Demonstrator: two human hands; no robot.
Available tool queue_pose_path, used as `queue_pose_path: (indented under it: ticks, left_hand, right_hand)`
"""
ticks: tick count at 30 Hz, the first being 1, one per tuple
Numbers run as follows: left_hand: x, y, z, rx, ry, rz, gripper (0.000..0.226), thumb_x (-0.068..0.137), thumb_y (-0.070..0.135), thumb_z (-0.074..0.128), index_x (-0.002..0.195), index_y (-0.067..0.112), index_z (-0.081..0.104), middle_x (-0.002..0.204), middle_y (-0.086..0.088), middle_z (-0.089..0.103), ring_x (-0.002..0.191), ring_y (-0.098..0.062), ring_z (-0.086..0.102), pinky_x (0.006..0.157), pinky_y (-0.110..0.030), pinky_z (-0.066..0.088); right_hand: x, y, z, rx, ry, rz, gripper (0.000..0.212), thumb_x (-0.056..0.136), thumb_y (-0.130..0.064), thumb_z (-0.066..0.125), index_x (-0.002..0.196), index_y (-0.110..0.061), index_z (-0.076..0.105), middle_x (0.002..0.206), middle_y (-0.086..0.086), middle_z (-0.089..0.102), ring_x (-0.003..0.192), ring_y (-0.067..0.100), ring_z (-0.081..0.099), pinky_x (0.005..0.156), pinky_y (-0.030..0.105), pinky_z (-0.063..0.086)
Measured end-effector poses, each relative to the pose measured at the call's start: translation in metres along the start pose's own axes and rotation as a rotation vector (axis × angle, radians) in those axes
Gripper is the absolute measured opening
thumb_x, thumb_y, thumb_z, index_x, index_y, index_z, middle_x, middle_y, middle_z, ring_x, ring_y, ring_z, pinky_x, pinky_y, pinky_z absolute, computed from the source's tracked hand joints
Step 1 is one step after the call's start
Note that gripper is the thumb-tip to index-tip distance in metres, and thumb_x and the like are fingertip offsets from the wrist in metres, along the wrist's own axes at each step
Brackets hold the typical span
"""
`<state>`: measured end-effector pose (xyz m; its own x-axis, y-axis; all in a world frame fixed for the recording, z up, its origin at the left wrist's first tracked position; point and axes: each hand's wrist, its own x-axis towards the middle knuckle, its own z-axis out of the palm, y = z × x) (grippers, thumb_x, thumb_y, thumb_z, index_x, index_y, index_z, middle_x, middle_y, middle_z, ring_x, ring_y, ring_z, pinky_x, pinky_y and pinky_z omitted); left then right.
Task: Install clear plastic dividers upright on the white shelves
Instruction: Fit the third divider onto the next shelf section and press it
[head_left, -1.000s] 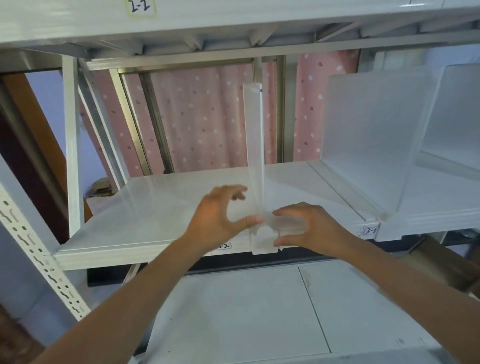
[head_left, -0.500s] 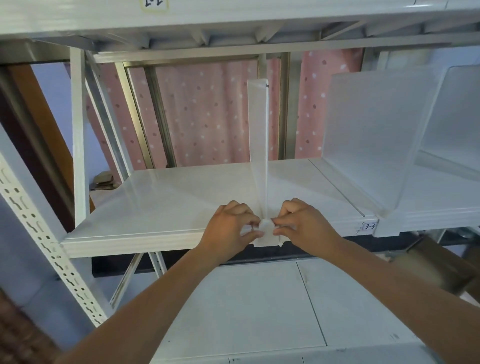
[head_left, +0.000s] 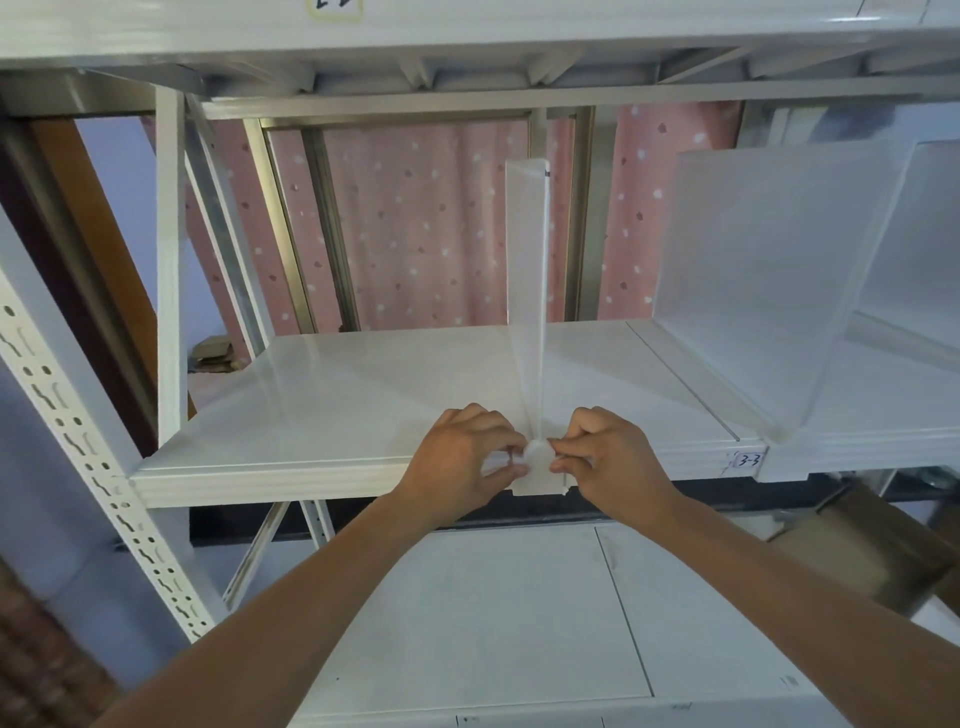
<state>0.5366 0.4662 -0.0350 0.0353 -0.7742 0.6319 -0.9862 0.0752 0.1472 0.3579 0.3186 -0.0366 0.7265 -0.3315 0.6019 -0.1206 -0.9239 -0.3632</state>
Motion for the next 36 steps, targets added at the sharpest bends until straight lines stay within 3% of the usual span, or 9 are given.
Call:
queue_pose_path:
  ticks: [3,7,10,17,22,24,36]
  left_hand:
    - [-0.002,-0.005,-0.004,0.008,-0.009,0.015,0.019,0.088,0.039,0.082,0.100,0.026,0.076,0.099,0.014,0.071,0.093,-0.011,0.058,0.081,-0.030,0.044]
    - [-0.010,-0.013,-0.012,0.024,-0.004,0.016,0.021,0.087,0.039,0.084,0.101,0.025,0.076,0.099,0.014,0.071,0.092,-0.011,0.059,0.081,-0.032,0.047]
    - [-0.015,-0.018,-0.017,0.027,0.002,0.018,0.021,0.087,0.037,0.084,0.102,0.026,0.077,0.099,0.014,0.072,0.093,-0.011,0.059,0.082,-0.032,0.047]
    - [-0.016,-0.018,-0.018,0.018,0.006,0.018,0.021,0.084,0.032,0.086,0.101,0.024,0.075,0.099,0.014,0.071,0.093,-0.011,0.059,0.082,-0.033,0.047]
    - [-0.020,-0.022,-0.020,0.021,0.009,0.005,0.022,0.083,0.032,0.086,0.100,0.023,0.075,0.098,0.014,0.070,0.092,-0.011,0.059,0.082,-0.033,0.048]
    - [-0.023,-0.026,-0.022,0.025,0.011,0.002,0.022,0.083,0.032,0.086,0.100,0.023,0.075,0.099,0.013,0.070,0.092,-0.012,0.060,0.082,-0.034,0.048]
    - [-0.030,-0.029,-0.031,0.034,0.019,0.006,0.026,0.079,0.027,0.088,0.101,0.020,0.075,0.100,0.011,0.070,0.092,-0.014,0.061,0.083,-0.036,0.049]
  right_hand:
    - [0.001,-0.006,0.004,0.000,0.025,-0.018,0.006,0.081,-0.007,0.083,0.083,-0.009,0.078,0.076,-0.007,0.057,0.073,0.009,0.054,0.069,0.021,0.050]
    - [0.004,-0.017,0.013,0.030,0.027,-0.025,0.008,0.082,-0.002,0.080,0.085,-0.009,0.077,0.077,-0.012,0.052,0.073,0.000,0.051,0.072,0.004,0.040]
    - [0.006,-0.020,0.018,0.040,0.041,-0.016,0.008,0.082,-0.002,0.081,0.083,-0.008,0.076,0.076,-0.013,0.051,0.072,0.003,0.051,0.070,0.010,0.041]
    - [0.006,-0.022,0.024,0.038,0.037,-0.002,0.008,0.082,-0.003,0.081,0.081,-0.006,0.073,0.074,-0.012,0.046,0.076,-0.017,0.050,0.067,-0.002,0.034]
    - [0.008,-0.025,0.032,0.029,0.066,0.002,0.009,0.083,-0.007,0.080,0.082,-0.005,0.072,0.074,-0.005,0.052,0.071,0.003,0.048,0.067,0.009,0.039]
    - [0.009,-0.027,0.034,0.037,0.066,-0.009,0.008,0.084,-0.007,0.079,0.082,-0.005,0.072,0.075,-0.006,0.052,0.073,0.004,0.050,0.067,0.017,0.047]
    - [0.013,-0.036,0.044,0.050,0.089,-0.017,0.009,0.084,-0.004,0.078,0.081,-0.002,0.071,0.075,0.000,0.054,0.073,0.015,0.057,0.067,0.035,0.057]
